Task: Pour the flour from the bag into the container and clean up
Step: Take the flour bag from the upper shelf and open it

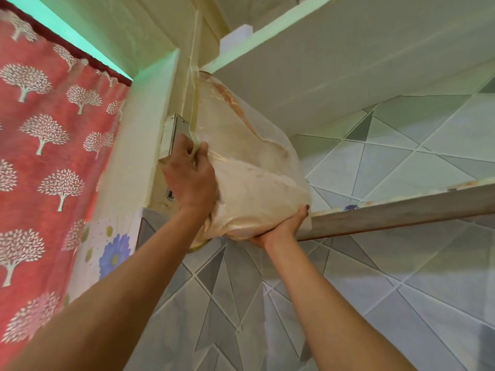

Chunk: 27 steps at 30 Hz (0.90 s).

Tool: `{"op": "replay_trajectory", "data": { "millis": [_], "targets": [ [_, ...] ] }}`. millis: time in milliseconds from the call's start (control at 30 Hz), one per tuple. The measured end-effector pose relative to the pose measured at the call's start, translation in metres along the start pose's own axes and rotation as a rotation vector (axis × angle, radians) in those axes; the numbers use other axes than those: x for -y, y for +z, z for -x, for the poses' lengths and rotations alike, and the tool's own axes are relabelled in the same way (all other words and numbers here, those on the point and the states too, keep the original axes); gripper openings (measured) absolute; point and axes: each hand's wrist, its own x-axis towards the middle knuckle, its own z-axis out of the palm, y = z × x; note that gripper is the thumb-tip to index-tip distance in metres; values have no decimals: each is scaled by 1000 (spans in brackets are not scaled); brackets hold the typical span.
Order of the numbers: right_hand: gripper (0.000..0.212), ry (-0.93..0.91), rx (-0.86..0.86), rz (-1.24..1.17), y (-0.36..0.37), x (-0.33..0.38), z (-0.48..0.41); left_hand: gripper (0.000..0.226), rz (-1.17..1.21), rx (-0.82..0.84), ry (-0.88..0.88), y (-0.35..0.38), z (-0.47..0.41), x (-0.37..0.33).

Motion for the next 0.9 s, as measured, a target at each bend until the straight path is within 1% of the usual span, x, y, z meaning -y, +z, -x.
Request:
{"op": "replay_trajectory", "data": {
  "millis": [167,267,400,500,633,767,900],
  "targets": [
    [74,43,-34,50,-36,51,74,25,31,6,-26,-12,55,-66],
    [73,54,-86,116,-67,79,124,26,77,3,-55,-25,99,-105],
    [72,57,-175,142,-117,105,184,23,93,66,-207,-45,159,-146],
    [69,63,-287,108,-162,112,225,21,106,124,-281,-63,206,-170],
    [63,33,-405,61,-224,108,276,24,149,236,-433,-85,273,-183],
    [57,-46,-544,87,-303,98,307,36,114,363,-559,-104,343,-174],
    [56,-69,-700,102,-378,93,321,26,81,519,-711,-116,414,-152]
  ]
}}
